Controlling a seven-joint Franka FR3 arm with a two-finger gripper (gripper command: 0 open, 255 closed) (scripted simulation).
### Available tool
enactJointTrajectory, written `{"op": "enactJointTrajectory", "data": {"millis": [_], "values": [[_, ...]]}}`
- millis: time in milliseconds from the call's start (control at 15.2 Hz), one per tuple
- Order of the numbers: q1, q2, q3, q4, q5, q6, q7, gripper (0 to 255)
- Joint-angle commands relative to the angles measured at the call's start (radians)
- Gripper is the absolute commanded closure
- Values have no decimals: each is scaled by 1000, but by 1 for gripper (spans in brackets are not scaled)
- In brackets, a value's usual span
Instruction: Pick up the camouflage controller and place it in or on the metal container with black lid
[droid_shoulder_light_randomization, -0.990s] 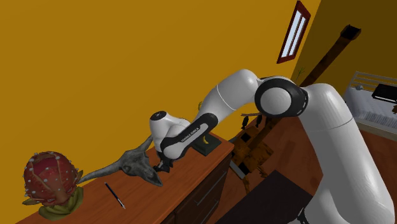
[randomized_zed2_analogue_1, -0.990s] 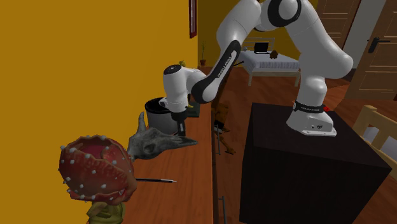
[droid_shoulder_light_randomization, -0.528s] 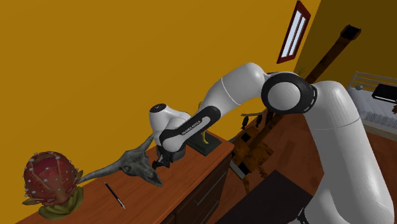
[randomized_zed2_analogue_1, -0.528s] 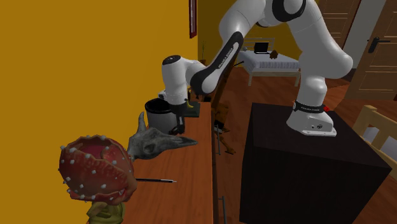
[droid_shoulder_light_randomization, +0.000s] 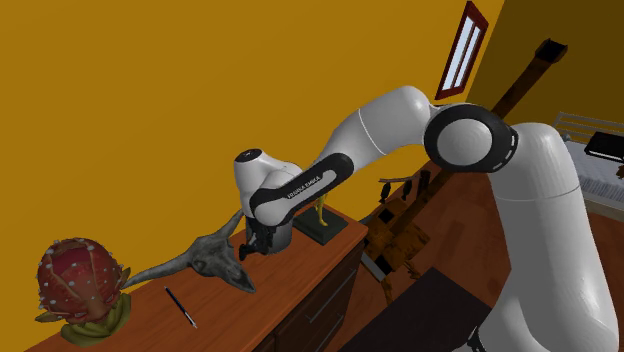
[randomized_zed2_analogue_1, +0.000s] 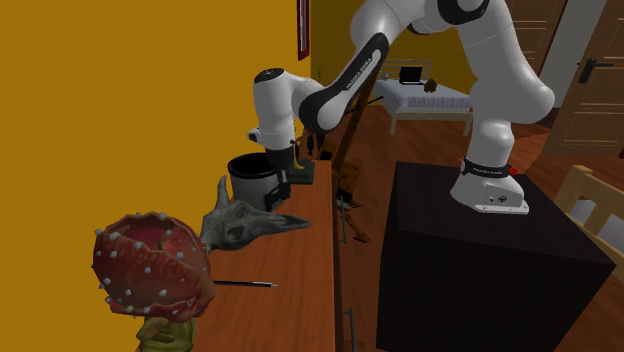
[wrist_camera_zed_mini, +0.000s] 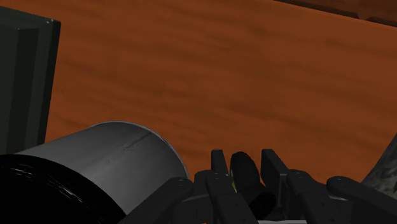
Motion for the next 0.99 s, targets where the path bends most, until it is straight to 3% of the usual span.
{"op": "enactJointTrajectory", "data": {"millis": [0, 924], "values": [[-3, -17, 4, 6, 7, -22, -8, 255], [-16, -123, 27, 39, 51, -156, -51, 255]]}}
